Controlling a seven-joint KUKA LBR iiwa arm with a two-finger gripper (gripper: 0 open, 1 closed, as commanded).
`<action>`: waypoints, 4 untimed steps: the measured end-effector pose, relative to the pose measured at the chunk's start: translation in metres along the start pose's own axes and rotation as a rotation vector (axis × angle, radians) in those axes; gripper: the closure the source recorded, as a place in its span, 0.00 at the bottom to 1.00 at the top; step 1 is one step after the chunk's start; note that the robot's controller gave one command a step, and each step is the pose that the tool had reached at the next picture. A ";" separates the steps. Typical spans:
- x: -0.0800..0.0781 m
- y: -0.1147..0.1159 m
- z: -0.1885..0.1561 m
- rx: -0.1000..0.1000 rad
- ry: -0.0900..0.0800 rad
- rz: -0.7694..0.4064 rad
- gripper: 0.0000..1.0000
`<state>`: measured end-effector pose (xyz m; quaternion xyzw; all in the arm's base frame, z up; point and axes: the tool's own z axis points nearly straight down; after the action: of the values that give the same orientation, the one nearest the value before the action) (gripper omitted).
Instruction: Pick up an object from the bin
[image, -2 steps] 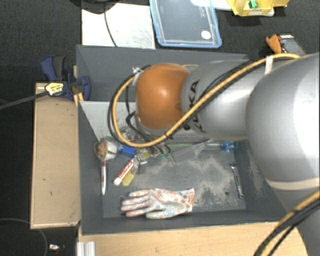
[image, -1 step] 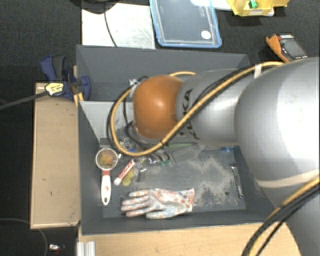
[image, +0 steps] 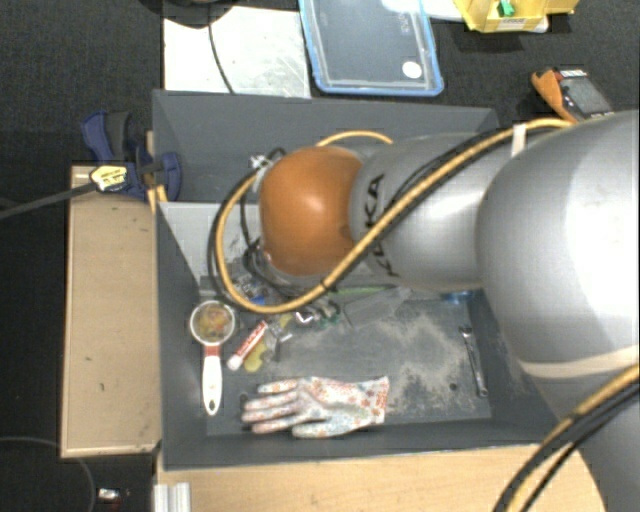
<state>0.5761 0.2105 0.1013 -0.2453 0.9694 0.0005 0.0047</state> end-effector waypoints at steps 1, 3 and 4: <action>0.022 0.006 0.031 -0.001 0.003 0.050 0.00; 0.018 0.006 0.030 0.001 -0.006 -0.068 1.00; 0.019 0.006 0.021 0.001 -0.007 -0.065 1.00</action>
Offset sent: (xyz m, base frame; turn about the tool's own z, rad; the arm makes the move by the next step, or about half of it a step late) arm -0.0199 -0.0028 -0.0313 -0.0738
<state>0.5570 0.2071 0.0799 -0.2768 0.9609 0.0007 0.0080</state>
